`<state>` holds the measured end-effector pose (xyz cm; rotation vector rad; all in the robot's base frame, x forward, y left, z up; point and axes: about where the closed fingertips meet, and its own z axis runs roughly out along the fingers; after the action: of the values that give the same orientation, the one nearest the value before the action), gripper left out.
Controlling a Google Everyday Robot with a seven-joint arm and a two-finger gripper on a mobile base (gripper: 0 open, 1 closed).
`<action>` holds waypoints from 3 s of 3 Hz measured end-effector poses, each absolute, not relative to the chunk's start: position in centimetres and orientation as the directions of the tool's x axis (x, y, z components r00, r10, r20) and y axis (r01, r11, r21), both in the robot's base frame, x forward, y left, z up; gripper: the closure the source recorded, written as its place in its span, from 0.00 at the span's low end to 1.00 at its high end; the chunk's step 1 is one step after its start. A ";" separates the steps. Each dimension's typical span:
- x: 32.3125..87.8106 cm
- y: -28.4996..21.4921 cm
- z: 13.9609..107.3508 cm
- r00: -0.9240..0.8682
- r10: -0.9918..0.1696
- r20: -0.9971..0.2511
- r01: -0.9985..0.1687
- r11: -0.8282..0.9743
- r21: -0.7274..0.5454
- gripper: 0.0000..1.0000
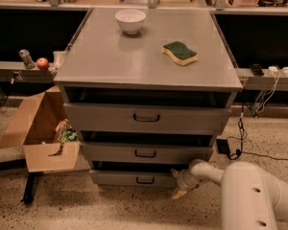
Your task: Open bottom drawer
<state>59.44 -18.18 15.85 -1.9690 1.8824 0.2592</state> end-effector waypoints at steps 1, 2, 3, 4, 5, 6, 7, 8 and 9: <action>59.2 -18.1 16.2 0.073 -0.911 -0.406 -0.988 -0.011 -0.155 0.51; 58.2 -17.9 16.5 0.072 -0.903 -0.423 -0.990 -0.014 -0.139 0.75; 57.9 -17.8 16.7 0.071 -0.902 -0.425 -0.991 -0.014 -0.137 0.98; 57.8 -17.8 16.7 0.071 -0.902 -0.425 -0.991 -0.014 -0.136 0.00; 57.8 -17.8 16.7 0.072 -0.902 -0.426 -0.991 -0.015 -0.135 0.00; 55.7 -17.8 16.4 0.065 -0.908 -0.415 -0.995 -0.025 -0.101 0.00; 52.2 -17.9 15.8 0.042 -0.920 -0.391 -0.999 -0.028 -0.041 0.23; 50.7 -18.2 15.8 0.029 -0.922 -0.386 -1.000 -0.022 -0.021 0.48; 50.7 -18.2 15.9 0.029 -0.922 -0.386 -1.000 -0.022 -0.021 0.70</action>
Offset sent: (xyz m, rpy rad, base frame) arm -0.0876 -0.0025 0.0164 0.1046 0.1351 0.0884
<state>50.74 -18.17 15.85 -2.0229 1.9705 0.3845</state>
